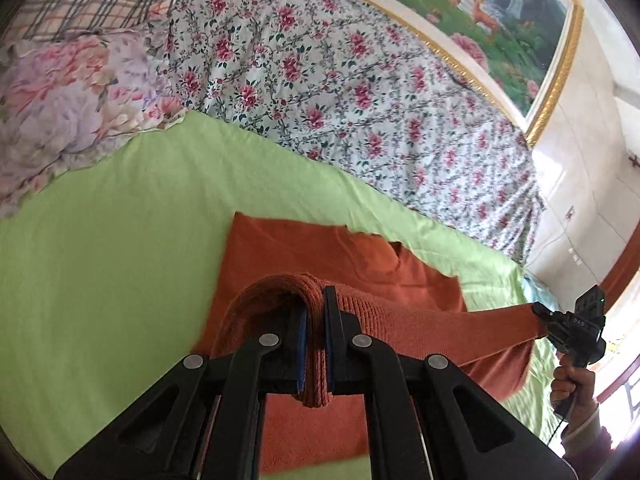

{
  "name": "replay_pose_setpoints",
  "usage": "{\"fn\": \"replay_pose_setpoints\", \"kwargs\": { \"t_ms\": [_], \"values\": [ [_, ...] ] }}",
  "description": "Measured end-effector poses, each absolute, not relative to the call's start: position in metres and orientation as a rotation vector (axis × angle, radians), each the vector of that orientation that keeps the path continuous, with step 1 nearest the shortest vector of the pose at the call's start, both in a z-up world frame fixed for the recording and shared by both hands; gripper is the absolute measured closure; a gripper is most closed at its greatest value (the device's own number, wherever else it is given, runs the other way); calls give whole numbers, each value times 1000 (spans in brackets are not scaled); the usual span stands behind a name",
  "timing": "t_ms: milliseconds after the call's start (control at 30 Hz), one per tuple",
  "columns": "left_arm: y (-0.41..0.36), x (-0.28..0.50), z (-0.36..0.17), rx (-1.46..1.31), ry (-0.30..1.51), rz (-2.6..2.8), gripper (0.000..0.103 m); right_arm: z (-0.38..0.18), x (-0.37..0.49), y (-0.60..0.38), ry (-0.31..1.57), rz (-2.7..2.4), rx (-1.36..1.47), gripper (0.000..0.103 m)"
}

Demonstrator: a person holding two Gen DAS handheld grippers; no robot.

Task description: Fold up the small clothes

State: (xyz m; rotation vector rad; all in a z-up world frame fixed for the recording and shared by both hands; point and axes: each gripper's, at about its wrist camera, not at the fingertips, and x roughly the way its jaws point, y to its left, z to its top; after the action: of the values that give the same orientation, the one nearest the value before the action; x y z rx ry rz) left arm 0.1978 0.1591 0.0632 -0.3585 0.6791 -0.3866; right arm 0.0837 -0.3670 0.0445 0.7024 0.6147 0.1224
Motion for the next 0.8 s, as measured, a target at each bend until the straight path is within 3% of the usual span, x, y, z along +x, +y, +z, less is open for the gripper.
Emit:
{"fn": "replay_pose_setpoints", "kwargs": {
  "t_ms": [200, 467, 567, 633, 700, 767, 800],
  "values": [
    [142, 282, 42, -332, 750, -337, 99, 21, 150, -382, 685, 81, 667, 96],
    [130, 348, -25, -305, 899, -264, 97, -34, 208, -389, 841, -20, 604, 96],
    [135, 353, -36, -360, 930, -287, 94, -53, 216, -392, 887, -31, 620, 95],
    [139, 345, -33, -388, 918, -318, 82, -57, 215, -394, 888, -33, 632, 94],
    [136, 327, -27, -388, 914, -351, 68, -53, 208, -394, 876, -42, 633, 86],
    [127, 305, -25, -373, 926, -392, 61, -39, 192, -389, 825, -67, 613, 65],
    [121, 294, -26, -362, 930, -418, 59, -29, 181, -385, 789, -77, 599, 62]
  ]
}}
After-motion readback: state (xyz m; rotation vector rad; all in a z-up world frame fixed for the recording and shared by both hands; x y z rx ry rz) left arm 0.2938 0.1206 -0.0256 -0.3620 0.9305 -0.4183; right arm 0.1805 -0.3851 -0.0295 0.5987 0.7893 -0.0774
